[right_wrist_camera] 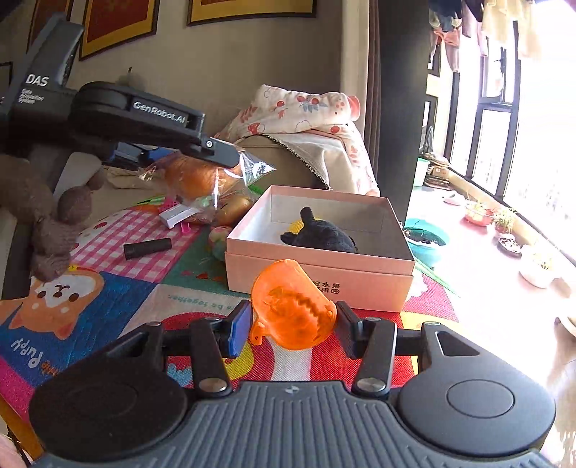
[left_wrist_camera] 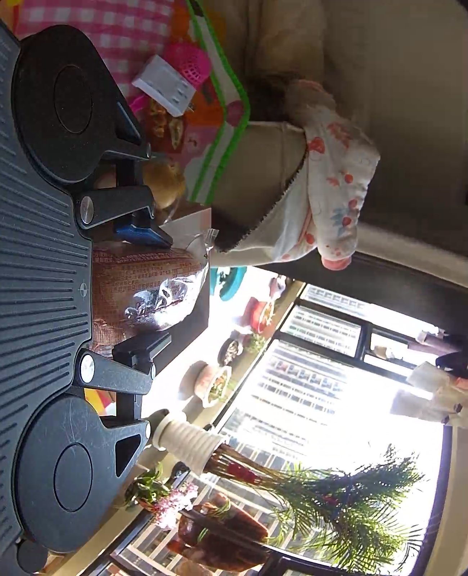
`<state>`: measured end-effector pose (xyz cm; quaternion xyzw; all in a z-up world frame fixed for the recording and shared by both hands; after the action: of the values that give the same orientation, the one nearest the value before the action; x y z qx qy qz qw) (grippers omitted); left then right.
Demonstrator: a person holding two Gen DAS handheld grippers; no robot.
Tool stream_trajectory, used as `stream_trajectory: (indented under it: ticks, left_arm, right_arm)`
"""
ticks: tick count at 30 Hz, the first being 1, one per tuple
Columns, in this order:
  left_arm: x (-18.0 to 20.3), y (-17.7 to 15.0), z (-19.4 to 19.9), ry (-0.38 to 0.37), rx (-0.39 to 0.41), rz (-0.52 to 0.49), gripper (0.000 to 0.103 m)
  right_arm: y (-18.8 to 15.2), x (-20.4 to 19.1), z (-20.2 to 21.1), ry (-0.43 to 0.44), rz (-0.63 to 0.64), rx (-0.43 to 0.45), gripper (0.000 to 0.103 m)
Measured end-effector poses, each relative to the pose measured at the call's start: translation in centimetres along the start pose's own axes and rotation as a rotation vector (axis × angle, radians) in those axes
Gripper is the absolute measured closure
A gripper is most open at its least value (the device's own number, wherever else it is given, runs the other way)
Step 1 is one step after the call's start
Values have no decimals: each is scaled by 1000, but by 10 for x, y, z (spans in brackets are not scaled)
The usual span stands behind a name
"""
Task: Organize objects
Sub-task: 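Lower the bread roll into the pink box with left gripper while right drops the cup in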
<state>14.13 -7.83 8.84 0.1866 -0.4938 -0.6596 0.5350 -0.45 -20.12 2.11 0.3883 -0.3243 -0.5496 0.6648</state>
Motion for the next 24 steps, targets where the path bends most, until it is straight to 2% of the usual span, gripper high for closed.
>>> stream_trajectory:
  ticks: [5,9,11,12,14,18,21,23,24]
  left_arm:
    - [19,30,-60,-41,-18,88,48]
    - [33,37,-107,-80,-28,141,47]
    - [36,30,-127,-57,-60,129,47]
    - [35,24,-137,-21,-79,112,47]
    - [33,15,-146,23,-100,73,47]
    - [28,5,-149,48,-130,27,47]
    - [29,-4,-153,59,-213,-52,48]
    - [29,-1,-148,71,-177,-73,48]
    - [28,6,-142,61,-124,-55,48]
  right_arm:
    - [-7,19,-5,-11,-40,13,54]
    - [-16,29,-12,-19,-70,1,54]
    - [-21,33,-14,-21,-84,-6,54]
    - [-22,35,-15,-23,-89,-9,54]
    - [-27,39,-17,-30,-98,-16,54]
    - [-30,42,-22,-39,-104,-31,54]
    - [-29,40,-25,-39,-103,-35,54]
    - [-27,37,-24,-36,-98,-30,54]
    - [-27,36,-24,-34,-96,-27,54]
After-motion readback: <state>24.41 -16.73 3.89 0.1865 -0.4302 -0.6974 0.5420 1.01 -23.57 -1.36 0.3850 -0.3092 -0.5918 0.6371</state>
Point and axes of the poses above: each gripper's, at about its wrist camera, not at the fingertips, and z roughly against the way its jaws point, x to its right, y to its top, the point moved 8 cm from there along -z, roughly the way its jaws point, and after that the axes turned 3 degrees about y, right-handed, at the moved point
